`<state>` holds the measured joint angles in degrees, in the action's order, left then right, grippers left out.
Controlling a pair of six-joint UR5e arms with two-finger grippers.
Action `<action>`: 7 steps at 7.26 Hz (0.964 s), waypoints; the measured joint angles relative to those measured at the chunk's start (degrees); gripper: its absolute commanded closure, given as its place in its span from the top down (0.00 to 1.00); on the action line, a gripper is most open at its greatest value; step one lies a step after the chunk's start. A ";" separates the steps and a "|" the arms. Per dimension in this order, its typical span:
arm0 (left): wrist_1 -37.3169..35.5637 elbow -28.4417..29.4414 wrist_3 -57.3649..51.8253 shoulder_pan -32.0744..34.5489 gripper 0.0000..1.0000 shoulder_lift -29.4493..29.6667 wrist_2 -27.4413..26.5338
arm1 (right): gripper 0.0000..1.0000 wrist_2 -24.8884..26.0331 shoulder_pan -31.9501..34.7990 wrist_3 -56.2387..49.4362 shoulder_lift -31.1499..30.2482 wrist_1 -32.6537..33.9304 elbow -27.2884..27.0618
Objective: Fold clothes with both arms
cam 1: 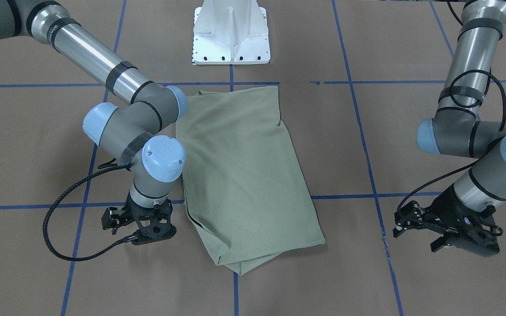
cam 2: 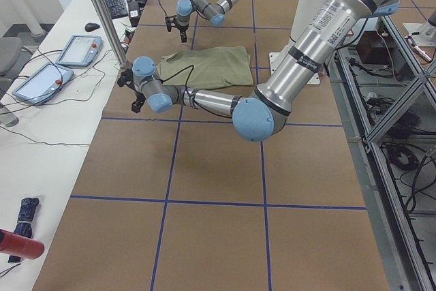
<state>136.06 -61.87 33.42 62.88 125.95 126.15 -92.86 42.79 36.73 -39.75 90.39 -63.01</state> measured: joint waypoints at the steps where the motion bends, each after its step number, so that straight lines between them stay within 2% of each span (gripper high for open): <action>1: 0.07 -0.04 0.87 -0.06 1.00 0.25 0.04 | 1.00 -1.11 0.71 0.68 0.17 -2.58 -0.03; 3: 0.20 -1.63 2.80 -0.11 1.00 0.36 0.05 | 1.00 -3.89 1.40 4.28 2.22 -6.83 -0.07; 5: 0.23 -4.36 3.67 -0.26 1.00 -0.04 0.11 | 1.00 -5.33 1.10 9.12 6.74 -7.69 0.82; 7: 0.20 -5.58 3.84 -0.36 1.00 -0.16 0.41 | 1.00 -3.90 -0.98 13.24 11.84 -7.82 5.87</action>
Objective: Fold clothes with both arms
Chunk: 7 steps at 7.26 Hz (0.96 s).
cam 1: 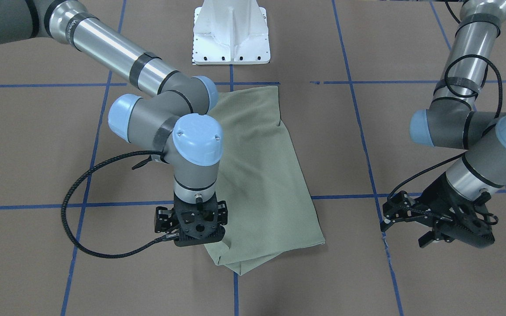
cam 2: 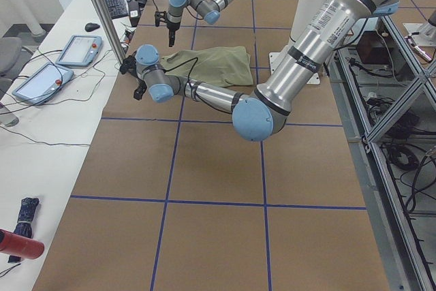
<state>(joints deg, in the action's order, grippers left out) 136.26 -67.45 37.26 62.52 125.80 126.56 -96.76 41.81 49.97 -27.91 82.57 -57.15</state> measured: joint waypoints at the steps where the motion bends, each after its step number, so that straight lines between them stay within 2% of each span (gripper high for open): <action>1: 0.03 -0.19 0.01 -0.02 1.00 -0.02 0.11 | 1.00 2.11 -1.37 1.28 1.47 0.03 2.10; 3: -0.02 -0.32 0.01 -0.03 1.00 -0.05 0.17 | 0.97 5.75 -2.87 2.13 3.53 -0.03 5.75; 5: -0.10 -0.22 0.03 -0.51 1.00 -0.35 0.16 | 0.81 10.69 -4.58 2.25 6.35 -0.10 10.04; 7: 0.02 -0.22 0.50 -1.76 1.00 -1.17 0.10 | 0.80 15.58 -6.24 4.06 8.70 -1.69 13.67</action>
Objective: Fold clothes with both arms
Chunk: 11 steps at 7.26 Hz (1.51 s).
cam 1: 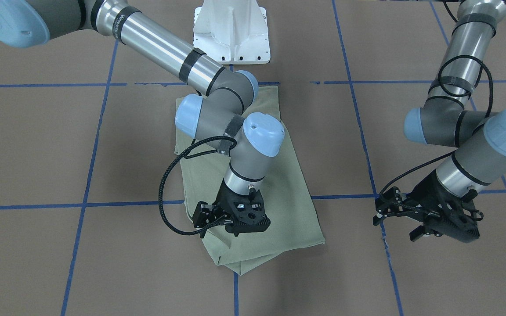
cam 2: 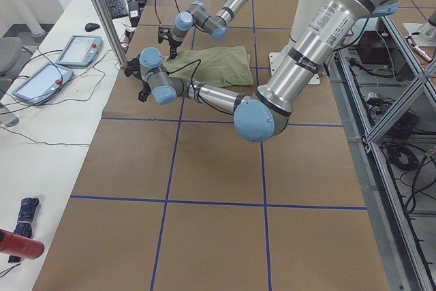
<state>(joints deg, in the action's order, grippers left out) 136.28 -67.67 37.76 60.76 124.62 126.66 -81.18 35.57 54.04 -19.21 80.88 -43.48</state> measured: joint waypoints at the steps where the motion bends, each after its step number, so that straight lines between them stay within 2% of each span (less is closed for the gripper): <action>1: 0.08 0.00 0.16 -0.21 1.00 -0.16 -0.01 | 0.71 2.00 -0.55 1.62 0.72 -1.95 1.53; 6: 0.12 -0.35 0.30 -0.41 1.00 -0.25 0.78 | 0.62 12.53 -3.97 3.43 1.57 -5.93 6.73; 7: 0.13 -0.39 0.32 -0.47 1.00 -0.34 0.95 | 0.52 13.84 -4.39 3.40 1.52 -6.50 7.94; 8: 0.15 -0.55 0.33 -0.51 1.00 -0.65 1.49 | 0.33 14.56 -4.55 3.26 1.51 -6.69 8.66; 9: 0.18 -0.83 0.32 -0.53 1.00 -1.08 2.10 | 0.25 14.85 -4.59 3.09 1.51 -6.76 8.96; 11: 0.19 -1.25 0.30 -0.55 1.00 -1.43 2.49 | 0.00 15.31 -4.49 2.94 1.46 -6.79 9.09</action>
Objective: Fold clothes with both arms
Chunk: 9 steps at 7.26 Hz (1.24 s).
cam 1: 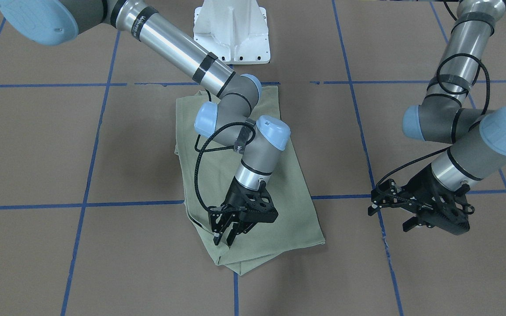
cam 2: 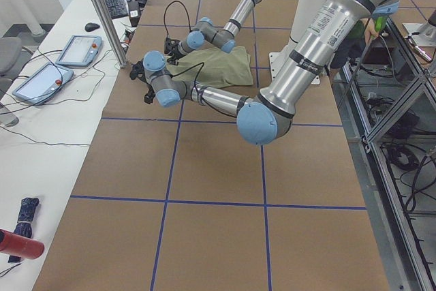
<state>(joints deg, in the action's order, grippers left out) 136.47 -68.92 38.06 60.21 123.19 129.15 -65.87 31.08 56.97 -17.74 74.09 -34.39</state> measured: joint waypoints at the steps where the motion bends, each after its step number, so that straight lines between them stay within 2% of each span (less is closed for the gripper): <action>1: -0.04 -0.04 0.00 0.01 1.00 -0.03 0.03 | 0.00 0.13 0.09 -0.02 -0.01 0.00 0.02; 6: -0.14 -0.62 0.01 0.01 1.00 -0.06 0.84 | 0.00 -0.20 2.91 -4.49 -0.15 0.00 -0.15; 7: -0.20 -0.77 0.06 0.02 1.00 -0.05 1.52 | 0.16 -0.61 4.12 -6.61 -0.56 -0.02 -0.41; 8: -0.23 -0.83 0.07 0.02 1.00 -0.08 1.82 | 0.99 -1.01 4.94 -8.01 -1.20 -0.09 -0.88; 9: -0.26 -0.85 0.08 0.03 1.00 -0.11 1.93 | 1.00 -1.23 5.29 -8.62 -1.80 -0.16 -1.45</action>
<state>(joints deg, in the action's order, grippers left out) 136.21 -69.77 38.14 60.24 123.07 131.08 -67.10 36.38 48.35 -19.55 73.93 -35.84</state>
